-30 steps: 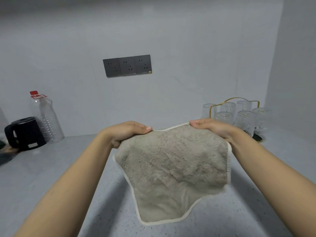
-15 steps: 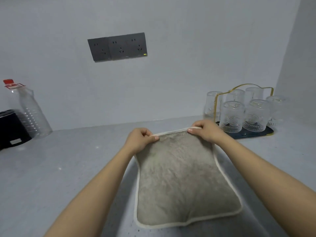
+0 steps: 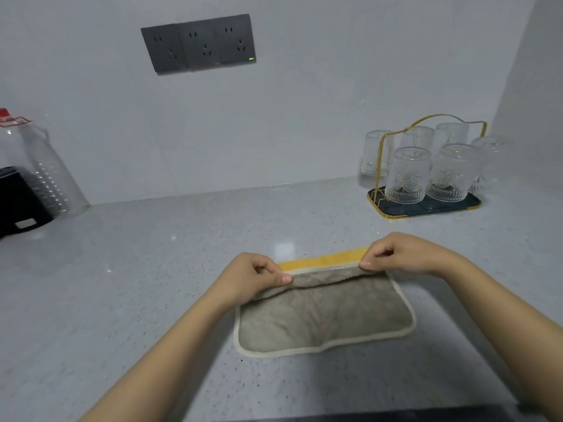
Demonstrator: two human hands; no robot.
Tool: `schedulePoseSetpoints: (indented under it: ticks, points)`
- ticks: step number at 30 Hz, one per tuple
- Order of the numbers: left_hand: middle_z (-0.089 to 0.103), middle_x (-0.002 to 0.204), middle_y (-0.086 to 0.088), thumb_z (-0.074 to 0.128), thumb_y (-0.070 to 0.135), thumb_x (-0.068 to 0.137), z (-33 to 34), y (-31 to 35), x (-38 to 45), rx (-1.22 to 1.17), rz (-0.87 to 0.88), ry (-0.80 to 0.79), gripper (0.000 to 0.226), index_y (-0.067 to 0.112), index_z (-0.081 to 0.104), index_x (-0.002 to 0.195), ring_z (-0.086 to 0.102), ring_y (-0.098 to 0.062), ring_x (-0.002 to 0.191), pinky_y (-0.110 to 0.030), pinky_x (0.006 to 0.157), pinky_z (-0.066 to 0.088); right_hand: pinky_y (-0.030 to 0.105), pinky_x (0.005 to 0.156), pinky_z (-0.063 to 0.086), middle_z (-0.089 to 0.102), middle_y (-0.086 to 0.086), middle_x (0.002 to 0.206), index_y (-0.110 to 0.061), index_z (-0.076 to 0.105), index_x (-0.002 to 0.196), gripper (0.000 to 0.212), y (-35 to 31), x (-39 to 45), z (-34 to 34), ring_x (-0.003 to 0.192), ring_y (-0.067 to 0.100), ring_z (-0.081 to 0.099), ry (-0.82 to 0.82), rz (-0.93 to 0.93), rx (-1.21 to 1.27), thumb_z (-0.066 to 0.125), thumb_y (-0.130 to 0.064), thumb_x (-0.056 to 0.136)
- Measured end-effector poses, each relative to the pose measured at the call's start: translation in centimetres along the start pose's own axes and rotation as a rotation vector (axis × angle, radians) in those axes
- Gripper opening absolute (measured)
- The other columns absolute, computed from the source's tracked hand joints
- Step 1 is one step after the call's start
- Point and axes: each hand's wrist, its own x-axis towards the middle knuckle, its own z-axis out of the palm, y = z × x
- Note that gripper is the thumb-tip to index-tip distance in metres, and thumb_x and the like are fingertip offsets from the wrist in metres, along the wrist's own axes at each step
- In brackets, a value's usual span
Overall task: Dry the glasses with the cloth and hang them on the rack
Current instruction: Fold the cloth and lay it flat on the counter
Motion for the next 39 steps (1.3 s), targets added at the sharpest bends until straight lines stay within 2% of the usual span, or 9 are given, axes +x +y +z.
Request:
schedulePoseSetpoints:
  ticks: [4, 7, 10, 12, 14, 15, 17, 20, 39]
  points:
    - [0.07, 0.069, -0.011, 0.084, 0.033, 0.072, 1.0, 0.2, -3.7, 0.056, 0.022, -0.076, 0.016, 0.019, 0.077, 0.069, 0.054, -0.014, 0.063, -0.026, 0.062, 0.04, 0.013, 0.073, 0.045, 0.069, -0.01, 0.08, -0.04, 0.072, 0.072, 0.007, -0.6, -3.3, 1.3, 0.077, 0.0, 0.063, -0.085, -0.029, -0.126, 0.069, -0.036, 0.077]
    - [0.072, 0.073, -0.012, 0.08, 0.04, 0.075, 1.3, 0.4, -5.5, 0.131, 0.014, -0.16, 0.019, 0.022, 0.077, 0.068, 0.055, -0.015, 0.063, -0.027, 0.063, 0.043, 0.02, 0.079, 0.046, 0.066, -0.009, 0.084, -0.037, 0.073, 0.077, 0.011, -1.0, -5.0, 2.1, 0.082, 0.005, 0.061, -0.142, -0.021, -0.218, 0.064, -0.043, 0.078]
    - [0.065, 0.075, -0.009, 0.066, 0.048, 0.085, 2.2, 0.4, -6.0, 0.193, 0.081, -0.066, 0.033, 0.018, 0.075, 0.074, 0.054, -0.014, 0.066, -0.026, 0.068, 0.043, 0.027, 0.092, 0.041, 0.064, -0.005, 0.097, -0.031, 0.074, 0.09, 0.023, -1.2, -5.0, 3.2, 0.095, 0.007, 0.055, -0.005, -0.059, -0.296, 0.058, -0.046, 0.083]
    - [0.066, 0.114, 0.004, 0.054, 0.045, 0.095, 3.3, 0.3, -5.6, 0.385, 0.155, 0.059, 0.028, 0.028, 0.075, 0.103, 0.057, -0.009, 0.106, -0.032, 0.099, 0.039, 0.031, 0.106, 0.031, 0.055, -0.008, 0.124, -0.031, 0.065, 0.114, 0.03, -1.3, -4.3, 4.7, 0.12, 0.011, 0.043, 0.108, -0.072, -0.4, 0.052, -0.043, 0.089]
    - [0.037, 0.154, 0.003, 0.04, 0.047, 0.101, 4.8, 0.1, -5.2, 0.567, 0.144, 0.001, 0.043, 0.034, 0.051, 0.14, 0.027, -0.015, 0.144, -0.037, 0.119, 0.014, 0.032, 0.114, 0.014, 0.027, -0.01, 0.151, -0.036, 0.04, 0.138, 0.046, -1.1, -3.6, 6.6, 0.14, 0.013, 0.018, 0.083, -0.069, -0.455, 0.042, -0.048, 0.093]
    - [0.015, 0.163, 0.0, 0.032, 0.052, 0.101, 5.6, -0.2, -5.0, 0.643, 0.091, -0.073, 0.052, 0.036, 0.031, 0.151, 0.008, -0.018, 0.151, -0.041, 0.121, 0.001, 0.033, 0.115, 0.006, 0.011, -0.011, 0.155, -0.038, 0.025, 0.143, 0.053, -0.9, -3.3, 7.6, 0.143, 0.012, 0.005, 0.042, -0.048, -0.476, 0.035, -0.052, 0.093]
    - [-0.018, 0.163, -0.002, 0.019, 0.064, 0.097, 7.0, -1.0, -4.6, 0.787, -0.017, -0.181, 0.067, 0.038, -0.004, 0.154, -0.022, -0.023, 0.148, -0.047, 0.117, -0.017, 0.034, 0.115, -0.006, -0.008, -0.01, 0.156, -0.041, 0.003, 0.145, 0.06, 0.0, -2.6, 9.3, 0.143, 0.012, -0.011, -0.01, -0.009, -0.608, 0.02, -0.061, 0.091]
    - [-0.032, 0.157, -0.002, 0.011, 0.071, 0.092, 7.4, -1.9, -2.6, 0.894, -0.068, -0.196, 0.072, 0.04, -0.021, 0.149, -0.032, -0.024, 0.144, -0.051, 0.112, -0.024, 0.035, 0.115, -0.011, -0.013, -0.007, 0.156, -0.041, -0.005, 0.145, 0.064, 0.9, -0.9, 9.8, 0.142, 0.014, -0.016, 0.029, 0.015, -0.741, 0.011, -0.066, 0.088]
    - [-0.014, 0.164, -0.001, 0.013, 0.06, 0.099, 5.1, -1.5, 15.9, 0.878, -0.081, -0.116, 0.059, 0.042, -0.003, 0.153, -0.015, -0.025, 0.15, -0.055, 0.117, -0.014, 0.046, 0.114, -0.007, -0.003, -0.007, 0.157, -0.043, 0.003, 0.145, 0.062, 4.9, 13.8, 3.4, 0.144, 0.02, -0.007, 0.16, 0.277, -0.722, 0.012, -0.067, 0.089]
